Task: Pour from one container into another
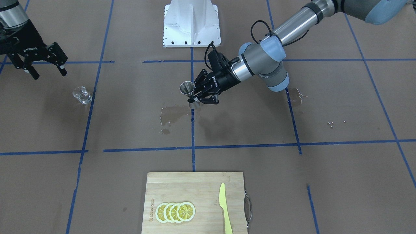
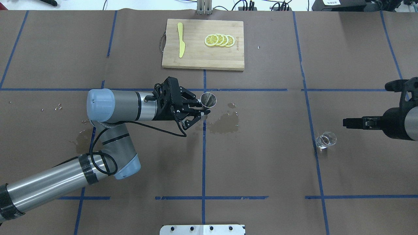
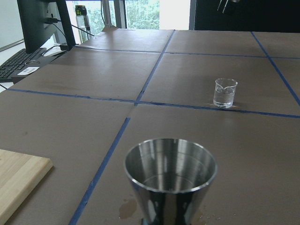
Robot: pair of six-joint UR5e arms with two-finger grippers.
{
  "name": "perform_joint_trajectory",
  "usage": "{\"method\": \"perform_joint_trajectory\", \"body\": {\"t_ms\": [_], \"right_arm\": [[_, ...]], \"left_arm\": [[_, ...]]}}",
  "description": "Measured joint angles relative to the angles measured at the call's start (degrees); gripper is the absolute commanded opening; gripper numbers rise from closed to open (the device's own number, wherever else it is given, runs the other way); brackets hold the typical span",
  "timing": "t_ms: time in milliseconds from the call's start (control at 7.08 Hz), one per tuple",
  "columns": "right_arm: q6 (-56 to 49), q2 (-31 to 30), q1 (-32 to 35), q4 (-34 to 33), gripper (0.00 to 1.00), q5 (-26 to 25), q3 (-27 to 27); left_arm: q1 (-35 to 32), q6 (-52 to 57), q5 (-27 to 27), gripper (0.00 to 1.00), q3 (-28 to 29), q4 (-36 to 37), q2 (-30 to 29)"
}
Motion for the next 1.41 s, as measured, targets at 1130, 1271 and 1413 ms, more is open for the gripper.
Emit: {"method": "perform_joint_trajectory", "body": {"t_ms": [1130,1271,1413], "right_arm": [[17.21,-1.75,-33.54,10.34,1.0,-62.32,-11.84],[17.28,-0.75,-34.22,11.03,1.0,-64.57,-14.2],[17.77,0.25,-34.63,11.31,1.0,-65.82,-16.35]], "left_arm": [[0.0,0.0,0.0,0.0,-0.07,-0.08,0.19],[0.0,0.0,0.0,0.0,-0.1,-0.09,0.2],[0.0,0.0,0.0,0.0,-0.13,-0.09,0.24]]}}
